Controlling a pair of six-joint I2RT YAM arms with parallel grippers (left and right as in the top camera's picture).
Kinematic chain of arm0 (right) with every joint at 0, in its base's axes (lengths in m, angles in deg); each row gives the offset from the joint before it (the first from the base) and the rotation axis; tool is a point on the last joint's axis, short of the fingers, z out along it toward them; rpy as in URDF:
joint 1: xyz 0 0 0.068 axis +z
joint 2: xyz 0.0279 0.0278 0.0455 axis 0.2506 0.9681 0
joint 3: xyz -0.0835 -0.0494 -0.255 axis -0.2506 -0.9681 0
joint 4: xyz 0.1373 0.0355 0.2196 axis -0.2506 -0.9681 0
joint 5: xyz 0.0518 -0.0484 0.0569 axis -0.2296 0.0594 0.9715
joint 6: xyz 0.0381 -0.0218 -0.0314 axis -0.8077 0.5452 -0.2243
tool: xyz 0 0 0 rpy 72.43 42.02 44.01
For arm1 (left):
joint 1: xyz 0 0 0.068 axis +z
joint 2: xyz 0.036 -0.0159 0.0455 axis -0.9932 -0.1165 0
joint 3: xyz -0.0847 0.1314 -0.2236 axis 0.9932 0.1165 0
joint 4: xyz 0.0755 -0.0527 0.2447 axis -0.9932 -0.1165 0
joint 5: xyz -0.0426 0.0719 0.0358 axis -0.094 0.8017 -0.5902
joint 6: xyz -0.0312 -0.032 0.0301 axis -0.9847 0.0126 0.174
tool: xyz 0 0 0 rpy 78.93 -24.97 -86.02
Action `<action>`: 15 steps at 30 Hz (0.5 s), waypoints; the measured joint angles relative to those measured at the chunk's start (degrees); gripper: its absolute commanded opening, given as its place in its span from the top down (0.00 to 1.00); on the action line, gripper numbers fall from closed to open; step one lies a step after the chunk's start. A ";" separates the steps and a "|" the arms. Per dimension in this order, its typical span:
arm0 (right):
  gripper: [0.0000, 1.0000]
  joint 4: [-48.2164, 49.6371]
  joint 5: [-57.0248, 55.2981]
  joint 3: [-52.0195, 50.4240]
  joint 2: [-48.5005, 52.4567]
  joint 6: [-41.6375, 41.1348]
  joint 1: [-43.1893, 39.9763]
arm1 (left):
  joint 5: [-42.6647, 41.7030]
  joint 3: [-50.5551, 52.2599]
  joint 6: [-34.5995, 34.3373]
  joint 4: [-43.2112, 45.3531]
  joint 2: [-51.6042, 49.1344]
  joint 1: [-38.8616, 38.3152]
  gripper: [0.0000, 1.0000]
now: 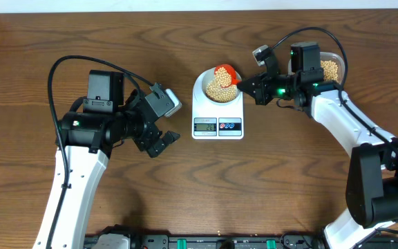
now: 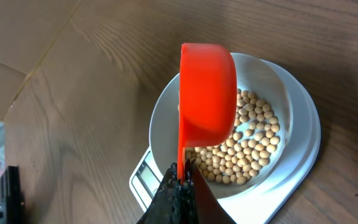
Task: Scoop item into bowl and weigh 50g on scale
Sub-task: 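Tilt the scoop with the right gripper to pour beans into bowl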
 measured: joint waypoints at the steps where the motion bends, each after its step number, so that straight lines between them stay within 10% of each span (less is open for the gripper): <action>1: 0.99 0.00 -0.13 0.00 0.00 0.28 0.02 | 0.00 0.00 0.00 0.00 0.00 0.00 0.02; 15: 0.99 0.02 -1.20 0.00 0.00 2.47 0.00 | 0.00 0.00 0.00 0.00 0.00 0.00 0.02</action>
